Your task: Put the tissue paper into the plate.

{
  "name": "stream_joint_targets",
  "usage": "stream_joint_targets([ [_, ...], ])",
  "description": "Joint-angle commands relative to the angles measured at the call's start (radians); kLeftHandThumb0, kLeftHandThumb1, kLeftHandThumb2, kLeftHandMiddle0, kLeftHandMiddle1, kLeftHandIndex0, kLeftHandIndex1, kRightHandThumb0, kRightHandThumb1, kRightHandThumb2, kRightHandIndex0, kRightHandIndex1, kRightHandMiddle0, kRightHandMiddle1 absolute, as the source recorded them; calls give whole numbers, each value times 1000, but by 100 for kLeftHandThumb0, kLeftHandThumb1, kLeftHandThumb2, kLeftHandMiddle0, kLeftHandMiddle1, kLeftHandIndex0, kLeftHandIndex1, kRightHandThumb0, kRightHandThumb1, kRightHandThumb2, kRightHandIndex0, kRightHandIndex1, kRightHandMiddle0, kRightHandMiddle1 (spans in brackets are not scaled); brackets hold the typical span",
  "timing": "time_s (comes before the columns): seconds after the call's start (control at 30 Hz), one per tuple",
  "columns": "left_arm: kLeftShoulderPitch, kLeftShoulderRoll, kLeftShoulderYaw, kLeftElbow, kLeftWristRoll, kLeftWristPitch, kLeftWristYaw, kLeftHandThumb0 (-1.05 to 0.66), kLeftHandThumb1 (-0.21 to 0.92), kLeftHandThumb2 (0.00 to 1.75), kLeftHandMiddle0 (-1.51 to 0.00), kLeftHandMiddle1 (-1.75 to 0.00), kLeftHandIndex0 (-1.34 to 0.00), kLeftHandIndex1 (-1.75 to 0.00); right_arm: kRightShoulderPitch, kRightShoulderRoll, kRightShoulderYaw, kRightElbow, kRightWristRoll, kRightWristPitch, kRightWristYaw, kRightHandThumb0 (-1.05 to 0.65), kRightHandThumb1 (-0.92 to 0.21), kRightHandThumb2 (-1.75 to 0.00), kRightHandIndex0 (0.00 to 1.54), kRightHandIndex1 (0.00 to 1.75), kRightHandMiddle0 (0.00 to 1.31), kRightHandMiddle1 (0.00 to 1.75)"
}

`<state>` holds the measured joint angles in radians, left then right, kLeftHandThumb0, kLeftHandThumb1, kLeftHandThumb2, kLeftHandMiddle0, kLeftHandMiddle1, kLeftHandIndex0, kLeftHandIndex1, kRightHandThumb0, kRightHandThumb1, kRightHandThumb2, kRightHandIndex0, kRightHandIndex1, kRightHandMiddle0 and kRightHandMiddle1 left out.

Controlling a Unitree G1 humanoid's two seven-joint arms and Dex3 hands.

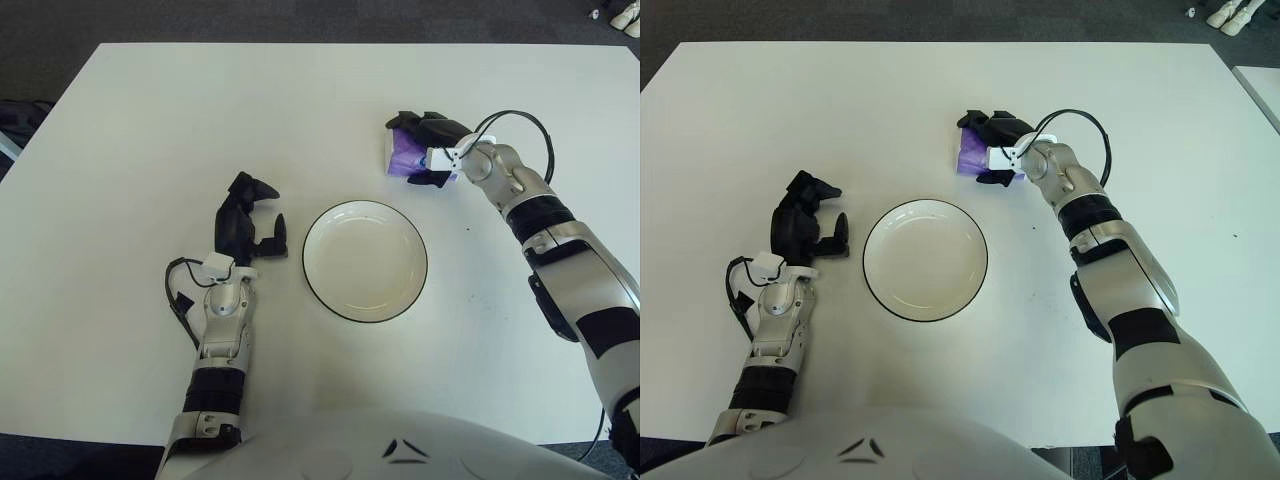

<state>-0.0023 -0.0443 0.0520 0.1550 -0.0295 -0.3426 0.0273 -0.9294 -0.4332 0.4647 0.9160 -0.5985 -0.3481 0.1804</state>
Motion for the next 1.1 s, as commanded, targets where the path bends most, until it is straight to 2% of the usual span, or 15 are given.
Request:
stream_joint_targets([
  [0.0, 92, -3, 1, 78, 5, 28, 2, -1, 5, 161, -81, -169, -60, -175, 181, 36, 57, 74, -14, 16, 73, -23, -29, -128, 38, 173, 48, 167],
  [0.07, 90, -2, 1, 82, 4, 24, 0, -1, 5, 162, -81, -171, -60, -175, 189, 41, 47, 79, -9, 19, 36, -12, -25, -135, 48, 174, 55, 166],
  [0.1, 89, -2, 1, 84, 4, 22, 0, -1, 5, 163, -80, -172, -60, -175, 192, 42, 44, 80, -8, 21, 22, -8, -18, -143, 57, 174, 59, 167],
  [0.2, 88, -2, 1, 86, 4, 20, 0, -1, 4, 164, -80, -174, -60, -175, 194, 44, 43, 80, -6, 29, -1, -3, -7, -158, 73, 174, 61, 172],
  [0.4, 86, -1, 4, 93, 1, 19, -1, -1, 3, 166, -81, -175, -62, -175, 214, 49, 23, 28, 15, 70, -47, -1, 5, -169, 92, 161, 66, 174],
  [0.57, 86, -2, 5, 94, -2, 18, -1, -1, 4, 165, -80, -175, -61, -175, 245, 43, 0, -25, 38, 75, -62, 0, 8, -171, 97, 158, 67, 175],
  [0.77, 85, -4, 7, 92, -4, 23, 3, -1, 5, 163, -80, -173, -59, -175, 314, 2, -73, -221, 118, 84, -15, 0, 9, -173, 98, 158, 68, 175],
  [0.97, 84, -4, 9, 95, -2, 14, 3, -1, 6, 162, -79, -173, -59, -175, 322, 7, -137, -278, 186, 89, -5, 0, 10, -173, 99, 158, 69, 175],
  [1.07, 84, -3, 8, 94, -2, 16, 1, -1, 6, 162, -79, -173, -59, -175, 311, 27, -195, -269, 255, 74, -2, 0, 11, -174, 99, 158, 70, 175],
])
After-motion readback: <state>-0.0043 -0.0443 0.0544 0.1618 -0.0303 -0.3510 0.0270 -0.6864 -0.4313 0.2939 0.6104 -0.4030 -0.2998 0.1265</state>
